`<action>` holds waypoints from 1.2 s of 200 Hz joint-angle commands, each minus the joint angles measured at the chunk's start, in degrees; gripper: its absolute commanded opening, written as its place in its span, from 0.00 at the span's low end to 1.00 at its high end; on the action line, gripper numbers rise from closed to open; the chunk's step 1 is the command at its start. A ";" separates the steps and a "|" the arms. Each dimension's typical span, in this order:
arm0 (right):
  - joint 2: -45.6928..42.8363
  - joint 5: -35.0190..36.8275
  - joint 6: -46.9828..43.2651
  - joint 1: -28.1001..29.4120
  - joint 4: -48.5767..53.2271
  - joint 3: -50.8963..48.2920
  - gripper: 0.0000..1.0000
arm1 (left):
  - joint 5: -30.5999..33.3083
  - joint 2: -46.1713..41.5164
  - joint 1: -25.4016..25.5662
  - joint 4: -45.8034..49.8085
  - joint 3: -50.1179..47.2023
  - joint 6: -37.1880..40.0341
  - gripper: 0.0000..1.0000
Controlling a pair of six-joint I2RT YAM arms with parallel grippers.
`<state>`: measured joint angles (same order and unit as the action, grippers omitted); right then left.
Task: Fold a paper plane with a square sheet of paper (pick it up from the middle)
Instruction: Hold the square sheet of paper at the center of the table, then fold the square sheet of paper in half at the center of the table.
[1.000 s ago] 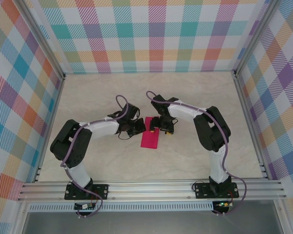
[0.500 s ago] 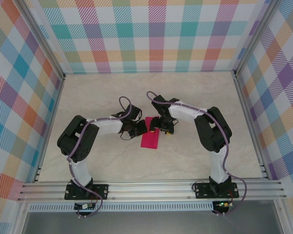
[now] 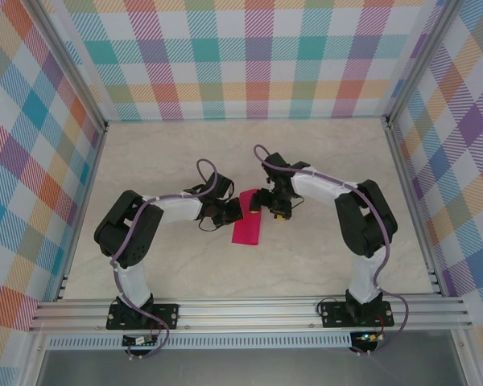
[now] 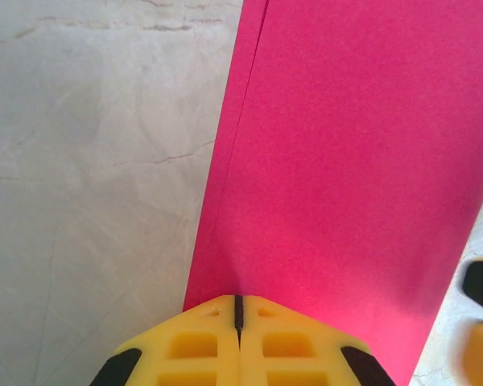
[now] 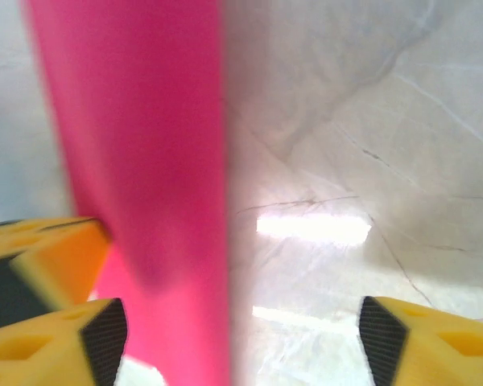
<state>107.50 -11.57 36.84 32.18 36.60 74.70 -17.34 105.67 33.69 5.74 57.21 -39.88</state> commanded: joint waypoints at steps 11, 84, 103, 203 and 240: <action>-5.59 -14.26 1.51 -1.24 -12.11 -4.56 0.45 | 3.46 2.77 0.96 3.71 -1.93 1.51 0.00; -2.24 -20.79 7.87 -1.40 -24.78 -12.23 0.00 | 3.28 3.50 0.96 4.55 -1.43 2.13 0.00; -1.56 -21.21 7.86 -1.42 -25.67 -12.91 0.00 | 3.63 3.31 1.02 5.13 -1.49 2.29 0.00; 0.78 -20.99 2.50 -4.06 -26.75 -19.41 0.00 | 5.38 3.82 1.46 7.60 -0.28 3.32 0.00; 1.79 -20.53 1.75 -4.31 -27.20 -21.41 0.00 | 5.74 3.90 1.46 7.68 -0.73 3.32 0.00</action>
<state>107.79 -32.56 40.69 28.18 8.97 55.16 -16.21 105.97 34.13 7.27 58.08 -37.82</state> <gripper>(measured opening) 0.043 0.047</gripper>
